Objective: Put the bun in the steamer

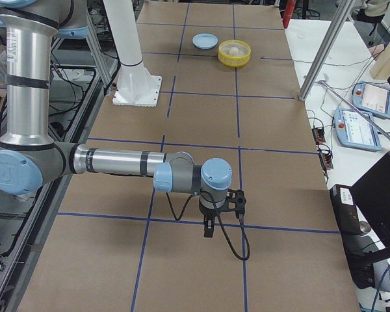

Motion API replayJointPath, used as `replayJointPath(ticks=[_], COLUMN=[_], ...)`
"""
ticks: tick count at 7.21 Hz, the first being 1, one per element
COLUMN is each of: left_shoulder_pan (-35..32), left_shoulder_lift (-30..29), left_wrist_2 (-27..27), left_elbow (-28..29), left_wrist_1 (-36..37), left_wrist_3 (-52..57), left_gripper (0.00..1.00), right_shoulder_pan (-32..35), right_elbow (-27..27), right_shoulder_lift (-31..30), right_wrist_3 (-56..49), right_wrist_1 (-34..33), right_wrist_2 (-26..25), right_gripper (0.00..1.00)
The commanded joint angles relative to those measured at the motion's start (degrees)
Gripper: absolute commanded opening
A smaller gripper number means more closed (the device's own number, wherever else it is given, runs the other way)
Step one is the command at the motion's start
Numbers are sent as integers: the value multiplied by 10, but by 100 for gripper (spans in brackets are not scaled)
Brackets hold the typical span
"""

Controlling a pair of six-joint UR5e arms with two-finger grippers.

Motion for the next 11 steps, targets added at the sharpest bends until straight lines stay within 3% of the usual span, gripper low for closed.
replayJointPath(ticks=[1, 11], left_shoulder_pan=[-1, -3], left_shoulder_lift=[0, 4], left_wrist_2=[0, 0], left_elbow=[-3, -23], left_wrist_1=[1, 2], left_wrist_3=[1, -4], left_gripper=[100, 100], right_shoulder_pan=[0, 0], right_elbow=[0, 0], right_shoulder_lift=[0, 0], right_wrist_3=[0, 0], right_wrist_1=[0, 0], right_wrist_2=[0, 0], right_gripper=[100, 100])
